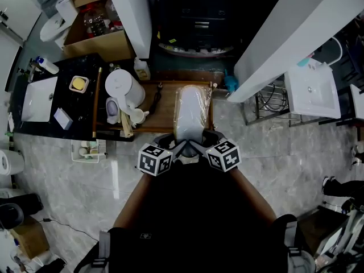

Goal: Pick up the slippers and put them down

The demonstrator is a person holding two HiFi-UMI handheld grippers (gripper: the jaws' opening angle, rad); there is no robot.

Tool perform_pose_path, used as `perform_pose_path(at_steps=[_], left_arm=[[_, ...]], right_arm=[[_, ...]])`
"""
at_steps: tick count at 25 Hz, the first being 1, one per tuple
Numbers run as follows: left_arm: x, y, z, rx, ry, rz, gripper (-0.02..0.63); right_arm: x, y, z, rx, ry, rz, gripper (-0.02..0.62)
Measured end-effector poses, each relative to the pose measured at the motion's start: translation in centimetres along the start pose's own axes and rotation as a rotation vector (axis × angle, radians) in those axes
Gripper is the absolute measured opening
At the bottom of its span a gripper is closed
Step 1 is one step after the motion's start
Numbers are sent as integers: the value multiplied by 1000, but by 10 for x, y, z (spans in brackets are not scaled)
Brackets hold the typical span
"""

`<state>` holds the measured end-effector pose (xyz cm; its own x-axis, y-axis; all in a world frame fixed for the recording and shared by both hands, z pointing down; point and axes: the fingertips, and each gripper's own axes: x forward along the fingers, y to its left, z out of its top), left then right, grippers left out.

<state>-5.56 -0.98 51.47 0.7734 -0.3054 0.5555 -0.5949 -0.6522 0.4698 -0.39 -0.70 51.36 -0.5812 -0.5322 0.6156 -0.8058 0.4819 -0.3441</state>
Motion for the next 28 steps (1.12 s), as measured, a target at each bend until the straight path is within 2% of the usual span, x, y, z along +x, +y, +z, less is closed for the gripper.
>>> perform_pose_path(at_steps=[17, 28], left_arm=[[13, 6, -7, -53, 50, 7, 196], [42, 20, -15, -102, 132, 17, 196]], right_arm=[[10, -12, -11, 31, 40, 23, 262], [28, -38, -24, 59, 127, 79, 264]])
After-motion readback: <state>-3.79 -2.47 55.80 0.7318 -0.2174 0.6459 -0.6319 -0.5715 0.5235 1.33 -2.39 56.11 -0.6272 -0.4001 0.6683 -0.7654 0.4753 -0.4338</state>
